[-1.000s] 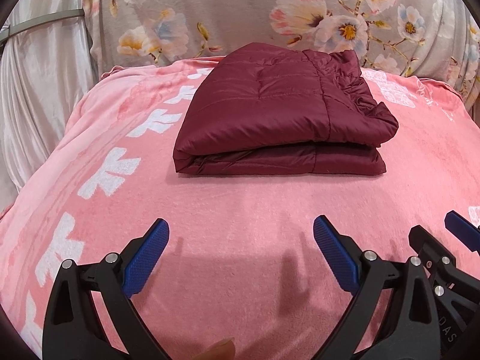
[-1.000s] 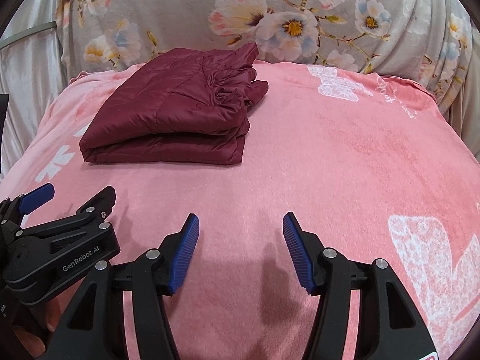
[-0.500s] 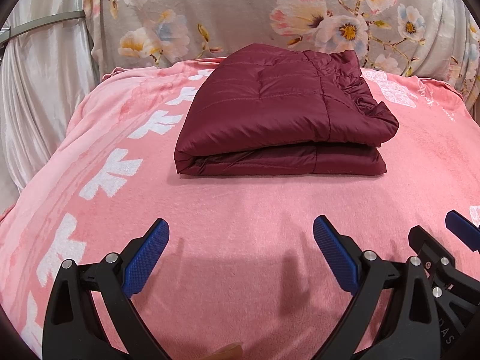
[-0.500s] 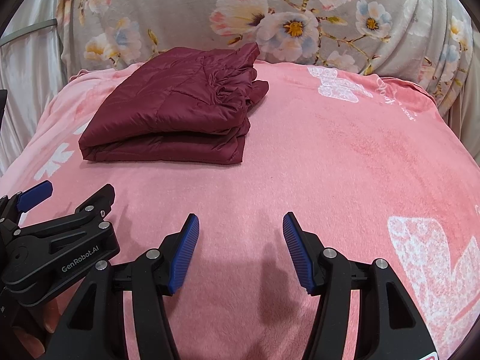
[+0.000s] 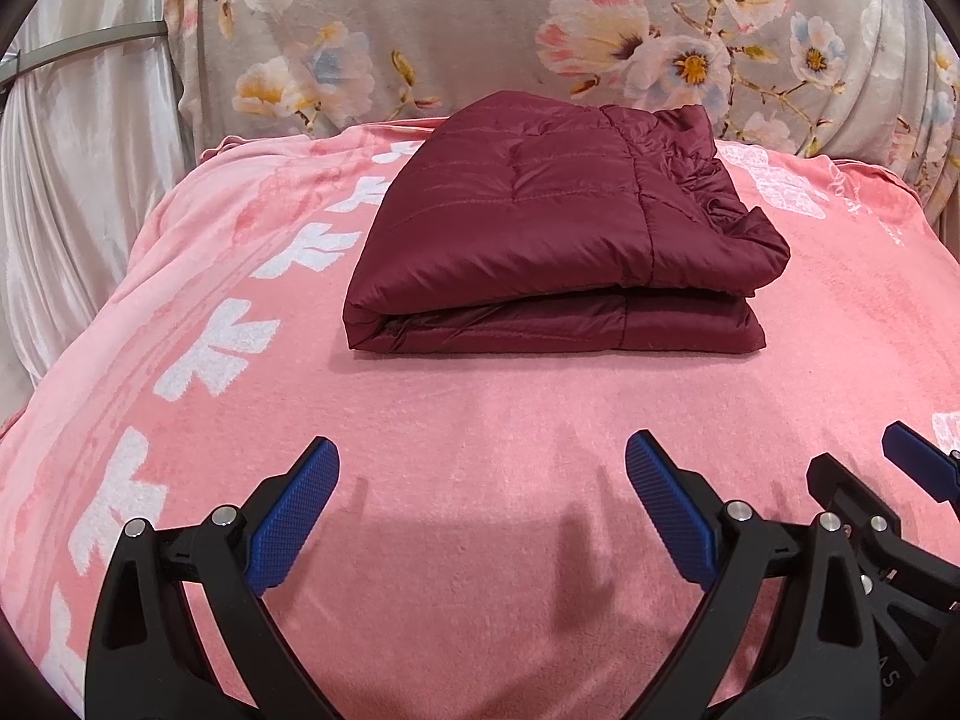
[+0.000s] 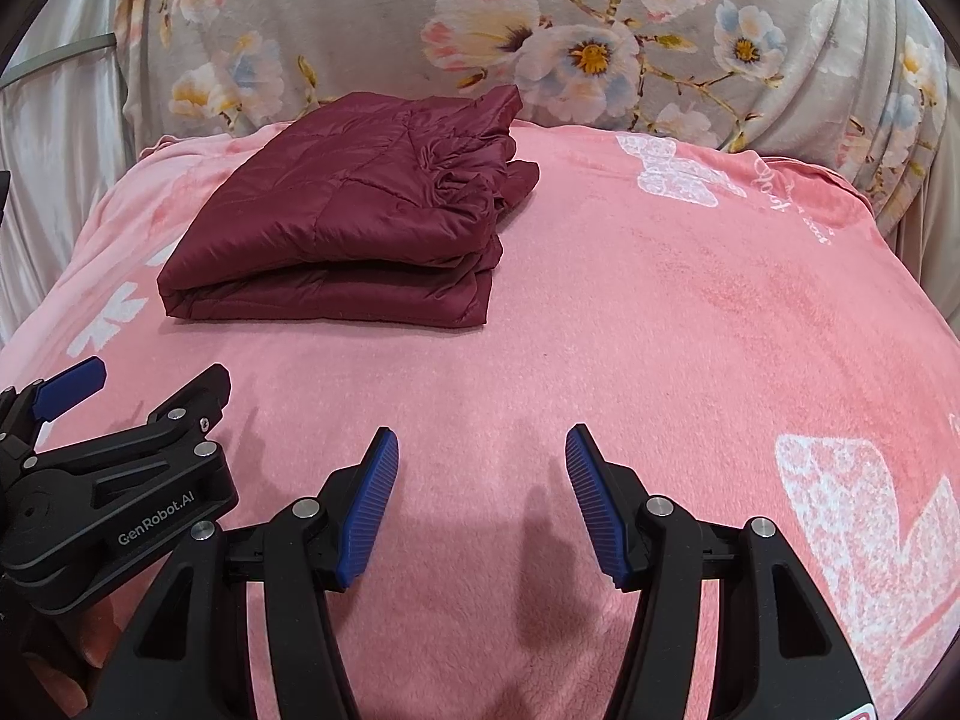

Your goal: Fold large clothes

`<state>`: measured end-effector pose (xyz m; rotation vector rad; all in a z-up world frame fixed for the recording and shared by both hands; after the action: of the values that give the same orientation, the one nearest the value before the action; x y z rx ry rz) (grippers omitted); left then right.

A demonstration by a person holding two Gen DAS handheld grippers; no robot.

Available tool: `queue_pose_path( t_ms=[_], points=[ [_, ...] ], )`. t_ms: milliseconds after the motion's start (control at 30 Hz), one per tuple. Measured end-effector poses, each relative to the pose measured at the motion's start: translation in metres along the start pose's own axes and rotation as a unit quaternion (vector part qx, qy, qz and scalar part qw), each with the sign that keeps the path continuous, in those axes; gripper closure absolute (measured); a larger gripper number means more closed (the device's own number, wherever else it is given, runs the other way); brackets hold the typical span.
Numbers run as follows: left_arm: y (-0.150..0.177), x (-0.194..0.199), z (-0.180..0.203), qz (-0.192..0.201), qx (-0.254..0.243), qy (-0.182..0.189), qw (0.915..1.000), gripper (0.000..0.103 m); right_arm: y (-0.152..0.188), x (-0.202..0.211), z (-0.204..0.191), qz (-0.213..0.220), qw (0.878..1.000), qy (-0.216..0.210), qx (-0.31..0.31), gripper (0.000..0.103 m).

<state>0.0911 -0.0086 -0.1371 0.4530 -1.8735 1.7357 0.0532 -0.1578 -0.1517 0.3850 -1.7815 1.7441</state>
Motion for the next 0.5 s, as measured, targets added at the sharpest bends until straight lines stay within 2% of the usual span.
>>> queue_pose_path(
  t_ms=[500],
  points=[
    [0.0001,-0.001,-0.0002,0.0,-0.001,-0.001,1.0,0.009,-0.0002,0.001,-0.0017,0.001,1.0,0.003,0.004,0.046]
  ],
)
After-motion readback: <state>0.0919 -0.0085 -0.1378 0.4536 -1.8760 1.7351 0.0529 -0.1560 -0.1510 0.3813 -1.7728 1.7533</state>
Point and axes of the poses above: each gripper's, at about its wrist camera, not at the fingertips, and x roughly against the way its jaws point, z to its right, y to its underside, the point moved 1 cm from there along -x, roughly the way its jaws point, and after that the axes turned 8 degrees about y, right-handed, at the moved point
